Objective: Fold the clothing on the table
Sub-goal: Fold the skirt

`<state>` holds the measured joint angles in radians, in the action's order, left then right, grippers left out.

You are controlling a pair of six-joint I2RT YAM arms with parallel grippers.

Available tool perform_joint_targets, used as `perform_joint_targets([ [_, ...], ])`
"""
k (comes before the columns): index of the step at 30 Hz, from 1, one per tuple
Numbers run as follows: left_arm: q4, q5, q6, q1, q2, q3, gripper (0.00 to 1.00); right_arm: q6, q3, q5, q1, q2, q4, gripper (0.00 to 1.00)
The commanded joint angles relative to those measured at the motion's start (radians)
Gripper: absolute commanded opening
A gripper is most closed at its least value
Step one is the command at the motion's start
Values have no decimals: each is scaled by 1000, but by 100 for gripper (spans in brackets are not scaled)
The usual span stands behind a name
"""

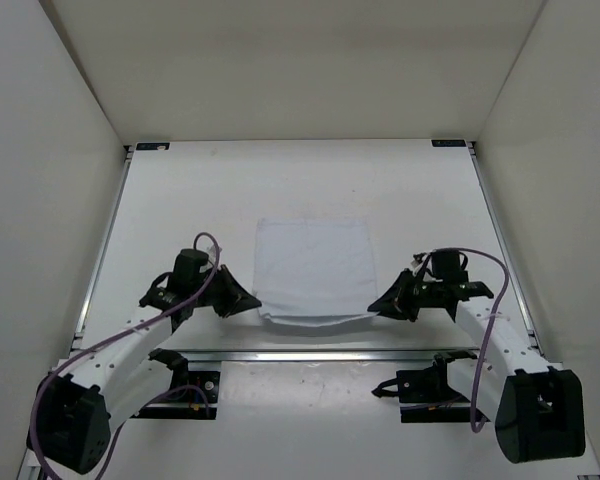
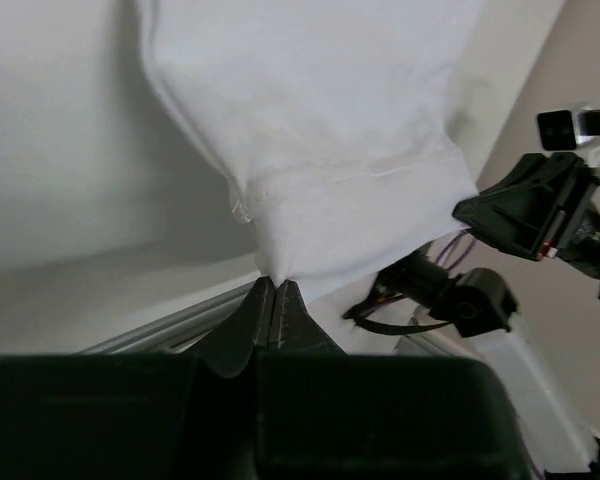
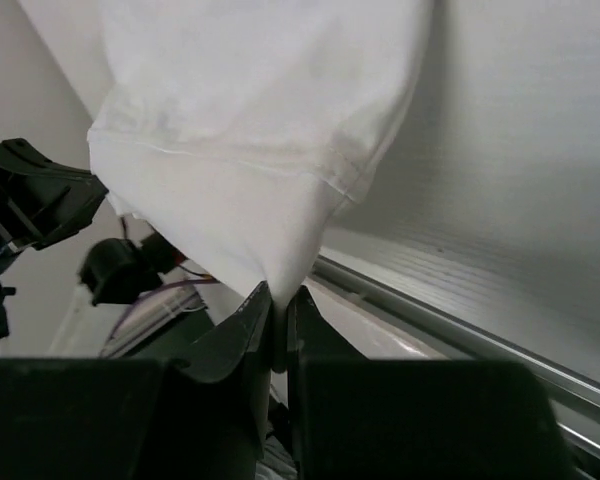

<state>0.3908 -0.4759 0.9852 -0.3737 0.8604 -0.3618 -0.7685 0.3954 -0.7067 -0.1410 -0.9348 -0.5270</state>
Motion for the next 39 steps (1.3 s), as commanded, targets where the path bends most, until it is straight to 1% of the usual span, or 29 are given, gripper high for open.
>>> perform_joint_targets([
  [1, -44, -42, 15, 32, 75, -135, 0, 49, 109, -115, 78, -59, -8, 0],
  [3, -101, -84, 30, 71, 159, -169, 0, 54, 186, -148, 89, -114, 15, 0],
  [5, -162, -128, 58, 105, 218, -183, 0, 61, 240, -171, 86, -221, 45, 0],
  [8, -260, -158, 85, 157, 334, -230, 0, 67, 379, -194, 89, -361, 91, 0],
  [9, -277, -167, 108, 171, 360, -256, 0, 72, 399, -201, 92, -378, 99, 0],
  [11, -317, -190, 121, 191, 434, -298, 0, 78, 460, -195, 98, -491, 113, 0],
  [12, -349, -197, 135, 209, 486, -318, 0, 84, 503, -204, 112, -518, 117, 0],
  [14, -423, -219, 161, 213, 566, -360, 0, 95, 556, -221, 119, -616, 119, 0],
  [15, -434, -228, 177, 216, 616, -385, 0, 98, 589, -227, 129, -669, 127, 0],
  [17, -489, -242, 199, 222, 684, -422, 0, 103, 631, -235, 133, -731, 134, 0],
  [21, -536, -239, 240, 232, 830, -515, 0, 98, 717, -255, 139, -850, 154, 0],
  [23, -553, -234, 256, 240, 908, -569, 0, 100, 808, -261, 161, -907, 150, 0],
  [25, -561, -243, 286, 249, 977, -655, 0, 106, 896, -270, 165, -996, 142, 0],
  [26, -584, -248, 299, 252, 1017, -686, 2, 110, 962, -272, 167, -1022, 137, 0],
  [27, -604, -247, 325, 256, 1046, -704, 7, 116, 1021, -295, 156, -1065, 148, 1],
  [28, -619, -251, 358, 269, 1065, -732, 17, 127, 1058, -287, 162, -1110, 151, 0],
  [29, -659, -244, 371, 269, 1098, -741, 25, 132, 1118, -290, 162, -1122, 153, 0],
  [30, -729, -245, 413, 272, 1118, -738, 35, 136, 1164, -278, 164, -1156, 162, 13],
  [31, -801, -247, 464, 278, 1121, -724, 34, 138, 1183, -269, 161, -1174, 179, 33],
  [32, -834, -247, 505, 285, 1135, -708, 34, 147, 1209, -251, 164, -1180, 182, 43],
  [33, -889, -242, 523, 289, 1131, -686, 35, 146, 1218, -249, 161, -1181, 192, 59],
  [34, -900, -244, 530, 289, 1120, -683, 38, 152, 1223, -237, 159, -1174, 206, 67],
  [36, -934, -222, 523, 298, 1097, -651, 43, 178, 1194, -202, 165, -1156, 220, 69],
  [39, -969, -230, 523, 306, 1092, -628, 44, 218, 1130, -126, 181, -1107, 222, 70],
])
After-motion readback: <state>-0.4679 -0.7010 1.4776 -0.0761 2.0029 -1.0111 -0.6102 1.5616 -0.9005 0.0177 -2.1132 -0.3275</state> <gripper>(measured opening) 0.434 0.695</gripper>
